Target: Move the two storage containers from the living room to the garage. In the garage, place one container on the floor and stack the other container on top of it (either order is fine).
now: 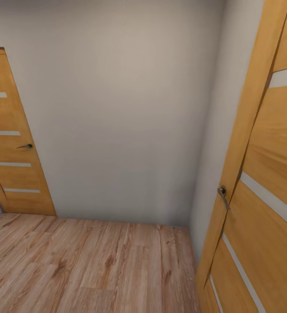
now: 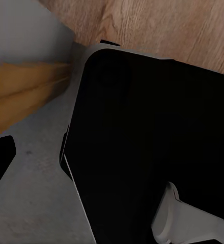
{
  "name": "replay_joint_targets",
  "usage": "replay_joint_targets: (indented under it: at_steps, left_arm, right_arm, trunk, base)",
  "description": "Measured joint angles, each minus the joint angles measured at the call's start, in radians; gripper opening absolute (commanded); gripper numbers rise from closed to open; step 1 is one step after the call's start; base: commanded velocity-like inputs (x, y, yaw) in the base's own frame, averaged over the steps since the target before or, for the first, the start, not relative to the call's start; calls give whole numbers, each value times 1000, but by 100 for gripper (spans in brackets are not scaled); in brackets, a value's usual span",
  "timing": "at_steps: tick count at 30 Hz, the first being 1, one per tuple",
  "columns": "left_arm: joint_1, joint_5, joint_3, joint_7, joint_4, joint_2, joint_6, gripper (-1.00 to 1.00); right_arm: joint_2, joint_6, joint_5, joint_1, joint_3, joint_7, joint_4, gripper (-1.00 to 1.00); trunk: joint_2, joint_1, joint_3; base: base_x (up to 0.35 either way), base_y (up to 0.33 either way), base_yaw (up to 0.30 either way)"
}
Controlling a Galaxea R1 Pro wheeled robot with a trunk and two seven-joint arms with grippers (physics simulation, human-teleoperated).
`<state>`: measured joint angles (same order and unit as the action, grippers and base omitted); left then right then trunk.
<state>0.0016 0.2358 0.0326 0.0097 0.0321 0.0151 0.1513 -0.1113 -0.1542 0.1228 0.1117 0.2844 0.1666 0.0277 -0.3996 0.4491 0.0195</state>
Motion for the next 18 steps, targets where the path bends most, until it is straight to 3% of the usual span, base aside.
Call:
replay_joint_targets:
  at_steps: [18]
  left_arm:
    - [0,0,0,0,0,0,0,100]
  right_arm:
    - [1,0,0,0,0,0,0,100]
  trunk:
    - [0,0,0]
  base:
    - [320,0,0]
